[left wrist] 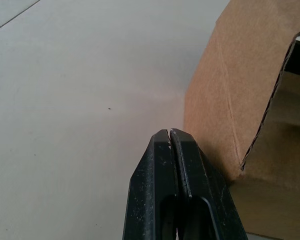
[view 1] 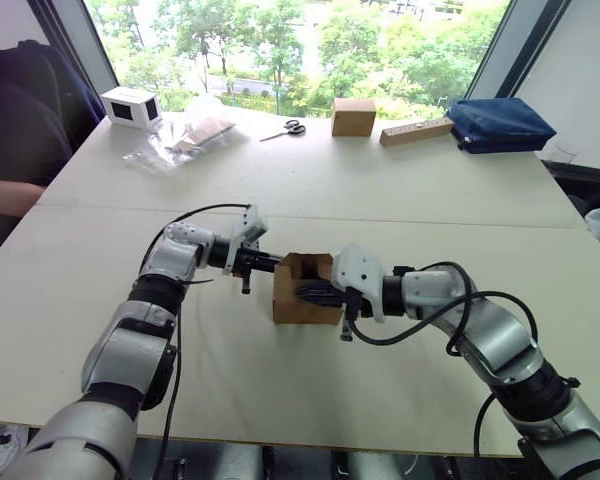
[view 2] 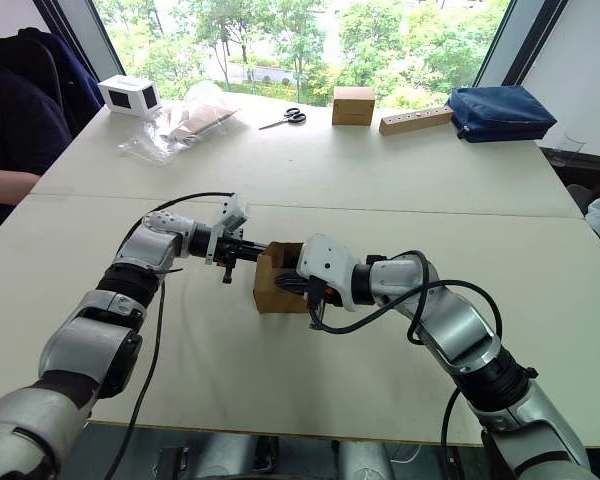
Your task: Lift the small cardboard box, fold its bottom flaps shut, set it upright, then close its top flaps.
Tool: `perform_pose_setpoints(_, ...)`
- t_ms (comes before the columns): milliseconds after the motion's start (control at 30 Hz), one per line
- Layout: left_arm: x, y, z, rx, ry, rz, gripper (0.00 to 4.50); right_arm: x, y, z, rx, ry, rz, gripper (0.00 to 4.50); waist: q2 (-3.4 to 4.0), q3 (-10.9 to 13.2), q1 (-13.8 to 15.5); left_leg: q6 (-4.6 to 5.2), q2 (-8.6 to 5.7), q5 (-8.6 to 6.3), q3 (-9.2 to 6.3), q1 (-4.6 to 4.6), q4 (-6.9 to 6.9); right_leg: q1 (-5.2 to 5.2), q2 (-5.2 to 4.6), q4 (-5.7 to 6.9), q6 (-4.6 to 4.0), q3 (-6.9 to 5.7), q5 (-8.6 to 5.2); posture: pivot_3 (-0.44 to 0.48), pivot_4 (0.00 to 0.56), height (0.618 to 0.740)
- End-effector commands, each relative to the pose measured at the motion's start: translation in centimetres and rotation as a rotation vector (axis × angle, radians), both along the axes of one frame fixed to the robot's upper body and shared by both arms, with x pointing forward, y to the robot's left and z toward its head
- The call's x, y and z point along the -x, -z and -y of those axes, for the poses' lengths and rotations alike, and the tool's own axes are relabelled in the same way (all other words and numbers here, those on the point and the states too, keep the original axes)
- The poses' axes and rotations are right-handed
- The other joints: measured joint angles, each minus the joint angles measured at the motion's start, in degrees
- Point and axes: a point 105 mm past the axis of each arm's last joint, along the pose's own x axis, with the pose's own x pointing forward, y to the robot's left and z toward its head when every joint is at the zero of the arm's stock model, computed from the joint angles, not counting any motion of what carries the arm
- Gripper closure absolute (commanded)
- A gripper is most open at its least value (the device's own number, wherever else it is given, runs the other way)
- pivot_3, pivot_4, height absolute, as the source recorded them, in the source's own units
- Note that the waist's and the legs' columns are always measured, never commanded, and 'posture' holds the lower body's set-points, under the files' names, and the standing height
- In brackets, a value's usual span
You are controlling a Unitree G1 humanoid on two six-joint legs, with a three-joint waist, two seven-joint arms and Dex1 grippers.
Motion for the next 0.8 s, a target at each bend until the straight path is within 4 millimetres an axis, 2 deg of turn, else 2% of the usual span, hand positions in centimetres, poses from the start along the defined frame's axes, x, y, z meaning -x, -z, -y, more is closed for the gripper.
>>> perform_pose_setpoints(33, 0.0, -1.1, 0.4, 0.037, 0.013, 0.035, 4.49, 0.0, -0.8, -0.4, -0.016, -0.02, 0.031, 4.5, 0.0, 0.0, -0.01, 0.0, 0.0, 0.0, 0.0, 0.0, 0.0, 0.0, 0.0, 0.0, 0.0, 0.0, 0.0, 0.0, 0.15, 0.74)
perform_pose_setpoints(300, 0.2, -0.3, 0.0, 0.016, 0.002, 0.03, 4.49, -0.6, -0.1, -0.6, -0.035, 0.001, -0.005, 4.5, 0.0, 0.0, -0.02, 0.0, 0.0, 0.0, 0.0, 0.0, 0.0, 0.0, 0.0, 0.01, 0.0, 0.0, 0.0, 0.0, 0.15, 0.74)
perform_pose_setpoints(567, 0.0, -0.6, -0.1, 0.021, -0.012, 0.035, 4.49, -0.6, 0.4, -0.8, -0.03, -0.002, -0.026, 4.5, 0.0, 0.0, -0.02, 0.0, 0.0, 0.0, 0.0, 0.0, 0.0, 0.0, 0.0, 0.01, 0.0, 0.0, 0.0, 0.0, 0.15, 0.74)
perform_pose_setpoints(700, -0.6, -1.0, -0.6, 0.034, -0.058, 0.049, 4.49, -0.8, 0.2, -0.8, -0.035, 0.001, -0.02, 4.5, 0.0, 0.0, -0.03, 0.0, 0.0, 0.0, 0.0, 0.01, 0.0, 0.0, 0.0, 0.01, 0.0, 0.0, 0.0, 0.0, 0.15, 0.74)
perform_pose_setpoints(800, -2.0, -2.5, -1.6, 0.093, -0.172, 0.101, 4.49, -1.0, -0.3, -0.7, -0.05, 0.007, -0.014, 4.5, 0.0, 0.0, -0.03, 0.0, 0.01, 0.0, -0.02, 0.01, 0.0, 0.0, 0.0, 0.01, 0.0, 0.0, 0.0, 0.0, 0.15, 0.74)
